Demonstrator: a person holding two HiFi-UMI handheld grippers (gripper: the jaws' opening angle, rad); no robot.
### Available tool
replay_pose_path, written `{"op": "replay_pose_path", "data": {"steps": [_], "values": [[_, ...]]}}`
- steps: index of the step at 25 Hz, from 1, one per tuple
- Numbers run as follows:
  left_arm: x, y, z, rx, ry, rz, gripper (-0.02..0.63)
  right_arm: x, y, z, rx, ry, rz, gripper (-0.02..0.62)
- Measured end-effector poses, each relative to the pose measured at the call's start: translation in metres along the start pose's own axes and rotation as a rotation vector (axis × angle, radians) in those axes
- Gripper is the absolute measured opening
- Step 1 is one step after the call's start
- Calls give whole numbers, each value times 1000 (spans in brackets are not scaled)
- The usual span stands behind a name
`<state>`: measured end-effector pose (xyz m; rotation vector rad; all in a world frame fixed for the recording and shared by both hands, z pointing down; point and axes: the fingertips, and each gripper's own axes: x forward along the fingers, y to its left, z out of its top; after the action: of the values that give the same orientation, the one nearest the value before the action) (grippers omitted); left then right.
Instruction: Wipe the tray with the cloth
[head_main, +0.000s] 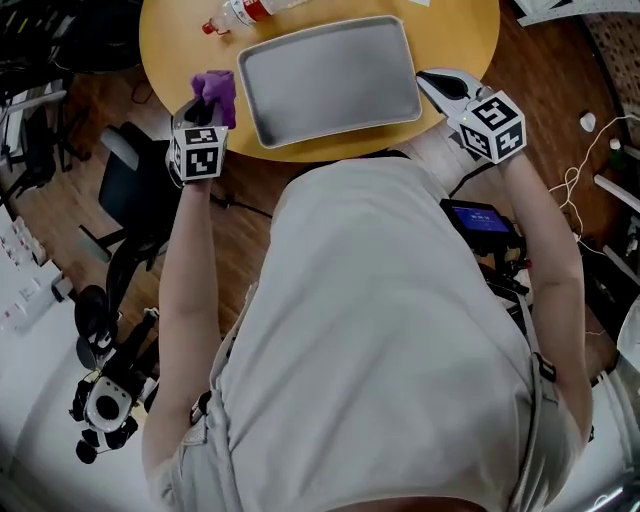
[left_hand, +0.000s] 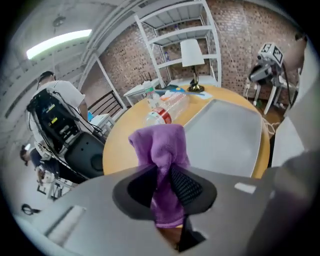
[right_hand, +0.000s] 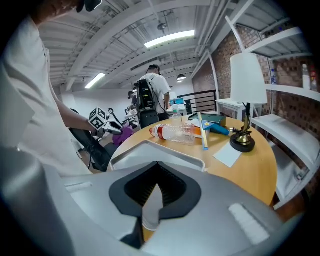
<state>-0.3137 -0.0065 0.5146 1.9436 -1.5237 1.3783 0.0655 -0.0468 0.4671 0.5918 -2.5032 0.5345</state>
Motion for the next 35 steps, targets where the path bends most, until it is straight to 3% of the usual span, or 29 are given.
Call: {"op": "replay_pose_path", "data": {"steps": [4, 8, 12, 17, 21, 23, 25, 28, 31, 33, 35], "values": [[31, 18, -61, 162, 213, 95, 84, 12, 9, -1, -35, 16, 12, 3], [67, 3, -92, 220, 319, 53, 84, 3, 15, -2, -36, 30, -27, 3], [101, -27, -97, 156, 374, -86, 89, -8, 13, -9, -49, 61, -72, 3], [108, -27, -97, 54, 417, -214, 86, -14, 17, -16, -33, 71, -113, 3], [95, -25, -116, -25, 459, -241, 89, -13, 23, -15, -43, 66, -108, 3], [93, -28, -110, -60, 416, -257, 129, -12, 22, -11, -56, 61, -101, 3], [90, -26, -94, -106, 334, -260, 286, -10, 22, -4, -74, 56, -89, 3], [63, -10, -65, -142, 192, -169, 287, -5, 23, 7, -120, 59, -67, 3], [17, -1, -20, -194, -16, -90, 255, -2, 22, 21, -188, 73, -65, 3], [-12, -7, 12, -256, -168, -103, 208, 0, 20, 36, -228, 59, -65, 3], [-36, -21, 39, -367, -308, -181, 137, -1, 20, 57, -261, 21, -58, 3]]}}
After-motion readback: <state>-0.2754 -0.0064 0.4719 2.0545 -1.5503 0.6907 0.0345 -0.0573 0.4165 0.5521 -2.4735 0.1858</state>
